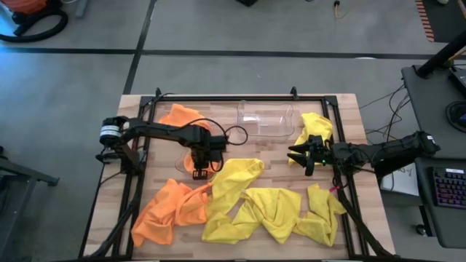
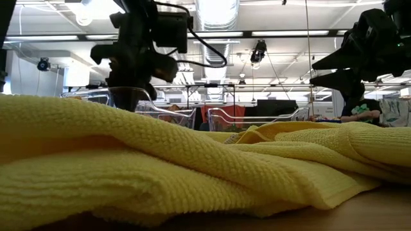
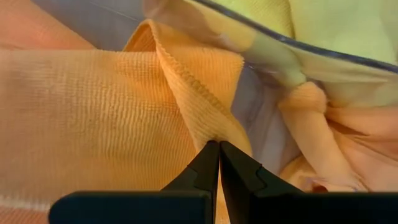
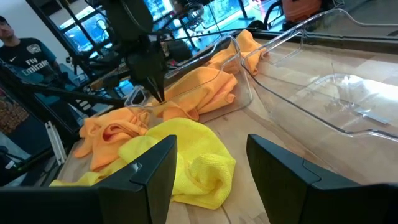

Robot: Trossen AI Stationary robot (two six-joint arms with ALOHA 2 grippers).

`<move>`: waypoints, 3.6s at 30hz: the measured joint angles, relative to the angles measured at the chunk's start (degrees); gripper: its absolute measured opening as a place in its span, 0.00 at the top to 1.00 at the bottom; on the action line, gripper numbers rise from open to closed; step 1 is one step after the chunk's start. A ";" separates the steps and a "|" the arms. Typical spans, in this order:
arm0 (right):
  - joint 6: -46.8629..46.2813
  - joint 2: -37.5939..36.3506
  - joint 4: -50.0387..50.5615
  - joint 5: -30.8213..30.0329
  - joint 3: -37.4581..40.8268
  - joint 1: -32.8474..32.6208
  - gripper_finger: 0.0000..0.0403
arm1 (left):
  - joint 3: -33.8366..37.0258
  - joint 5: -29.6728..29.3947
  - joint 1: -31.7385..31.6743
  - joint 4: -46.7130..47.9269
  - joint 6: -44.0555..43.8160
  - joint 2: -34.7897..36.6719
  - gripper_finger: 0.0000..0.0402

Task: Sort microfiber towel by color & place in baskets
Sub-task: Put the orange microfiber towel into the left transparent bin, then put the yellow microfiber towel into the right transparent bin

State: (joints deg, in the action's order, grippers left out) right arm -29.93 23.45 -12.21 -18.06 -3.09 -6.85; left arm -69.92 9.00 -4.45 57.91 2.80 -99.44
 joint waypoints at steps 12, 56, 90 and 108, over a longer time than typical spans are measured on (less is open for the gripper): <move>0.04 -0.01 0.02 0.00 0.00 0.00 0.53 | -0.35 -2.49 0.00 1.03 0.09 0.12 1.00; -28.56 23.24 72.78 6.10 -35.35 -0.02 0.60 | 16.95 -27.53 7.38 -34.93 -9.08 39.08 1.00; -12.76 55.28 79.45 6.03 -54.02 0.08 0.36 | 27.72 -41.48 31.52 -50.14 -15.36 45.94 1.00; -3.44 63.05 71.15 4.53 -47.07 1.74 0.38 | 27.90 -41.47 31.52 -48.72 -15.60 45.90 1.00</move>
State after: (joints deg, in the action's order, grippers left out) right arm -33.36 86.50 58.94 -13.54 -50.16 -5.11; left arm -42.01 -32.47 27.07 9.19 -12.80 -53.54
